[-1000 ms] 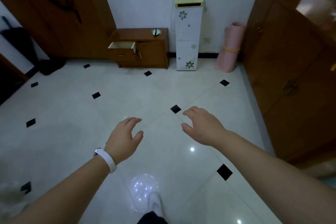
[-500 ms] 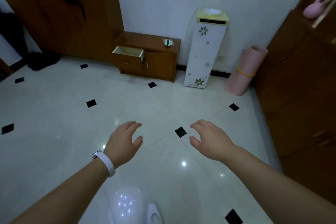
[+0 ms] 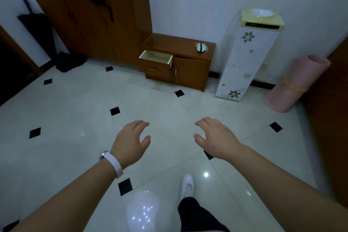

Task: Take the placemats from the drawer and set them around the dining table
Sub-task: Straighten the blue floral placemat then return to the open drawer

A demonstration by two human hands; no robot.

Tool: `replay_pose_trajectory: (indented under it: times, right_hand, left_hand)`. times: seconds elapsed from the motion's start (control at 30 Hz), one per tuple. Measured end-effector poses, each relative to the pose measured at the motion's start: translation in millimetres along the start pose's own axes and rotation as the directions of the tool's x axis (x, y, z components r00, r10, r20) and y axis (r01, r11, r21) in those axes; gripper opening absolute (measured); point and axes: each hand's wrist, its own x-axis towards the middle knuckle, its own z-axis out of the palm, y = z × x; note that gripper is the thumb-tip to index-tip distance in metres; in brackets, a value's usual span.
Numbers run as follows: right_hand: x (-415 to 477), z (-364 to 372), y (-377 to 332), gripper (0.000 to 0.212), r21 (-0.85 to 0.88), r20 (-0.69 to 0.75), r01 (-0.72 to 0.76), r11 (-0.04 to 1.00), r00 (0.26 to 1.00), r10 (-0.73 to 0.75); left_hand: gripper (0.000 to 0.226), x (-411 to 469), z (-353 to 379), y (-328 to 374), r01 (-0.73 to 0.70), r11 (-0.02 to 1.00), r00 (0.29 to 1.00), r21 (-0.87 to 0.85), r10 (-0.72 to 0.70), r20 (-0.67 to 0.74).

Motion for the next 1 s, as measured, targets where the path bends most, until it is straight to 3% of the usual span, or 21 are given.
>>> replay_pose_trajectory:
  times: [0.5, 0.73, 1.0]
  right_hand:
    - [339, -47, 7, 0.052, 0.018, 0.055, 0.224, 0.975, 0.973, -0.224]
    - [423, -66, 0, 0.050, 0.007, 0.063, 0.280, 0.960, 0.958, -0.280]
    - [523, -63, -1, 0.050, -0.049, 0.074, 0.224, 0.973, 0.973, -0.220]
  left_hand:
    - [0.049, 253, -54, -78, 0.173, 0.974, 0.982, 0.149, -0.159, -0.101]
    - [0.052, 326, -66, -110, 0.186, 0.970, 0.980, 0.157, -0.172, -0.098]
    - [0.060, 432, -52, -174, 0.128, 0.985, 0.992, 0.113, -0.126, -0.025]
